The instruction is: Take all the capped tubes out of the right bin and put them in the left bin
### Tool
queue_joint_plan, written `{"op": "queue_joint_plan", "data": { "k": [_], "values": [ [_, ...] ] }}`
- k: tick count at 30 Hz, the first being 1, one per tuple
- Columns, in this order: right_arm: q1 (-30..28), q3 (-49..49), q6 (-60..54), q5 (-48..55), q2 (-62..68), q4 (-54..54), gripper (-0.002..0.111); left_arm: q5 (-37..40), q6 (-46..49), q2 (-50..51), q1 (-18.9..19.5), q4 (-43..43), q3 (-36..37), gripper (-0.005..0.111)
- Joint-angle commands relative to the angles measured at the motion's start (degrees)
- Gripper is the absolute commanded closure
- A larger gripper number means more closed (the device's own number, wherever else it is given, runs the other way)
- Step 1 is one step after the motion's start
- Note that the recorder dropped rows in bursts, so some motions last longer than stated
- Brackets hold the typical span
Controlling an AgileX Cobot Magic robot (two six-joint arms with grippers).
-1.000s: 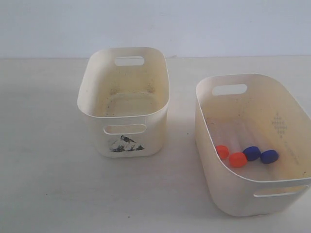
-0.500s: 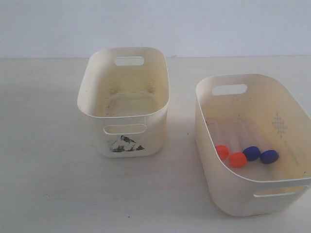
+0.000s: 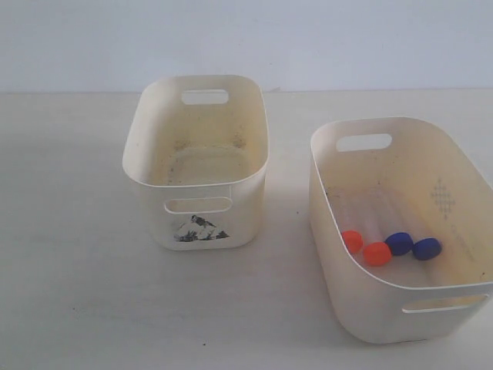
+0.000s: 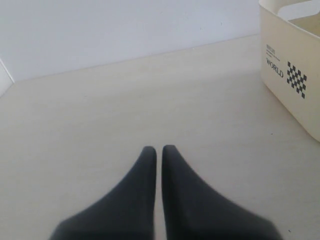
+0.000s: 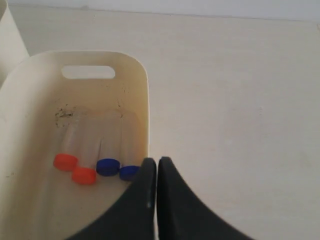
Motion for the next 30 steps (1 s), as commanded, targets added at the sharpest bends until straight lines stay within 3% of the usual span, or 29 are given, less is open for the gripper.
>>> {"op": "queue_joint_plan", "data": {
  "k": [1,8,12,19,23,30],
  "values": [
    [-0.06,-0.51,-0.42,-3.98,1.4,-0.57,0.109,-0.23,-0.54,0.03,-0.08,-0.18,-0.21,0.102],
    [-0.06,-0.29,-0.14,-10.26,1.4,3.04,0.109,-0.23,-0.54,0.03,-0.08,-0.18,-0.21,0.102],
    [-0.06,-0.29,-1.4,-18.33,1.73,15.08,0.109,-0.23,-0.54,0.03,-0.08,-0.18,-0.21,0.102],
    [-0.06,-0.5,-19.23,-20.61,9.13,32.84,0.109,-0.23,-0.54,0.03,-0.08,-0.18,-0.21,0.102],
    [-0.06,-5.04,-26.22,-14.87,16.88,34.12,0.109,-0.23,-0.54,0.03,-0.08,-0.18,-0.21,0.102],
    [0.45,-22.02,-25.79,-0.36,30.18,33.13,0.109,-0.23,-0.54,0.03,-0.08,-0.18,-0.21,0.102]
  ]
}}
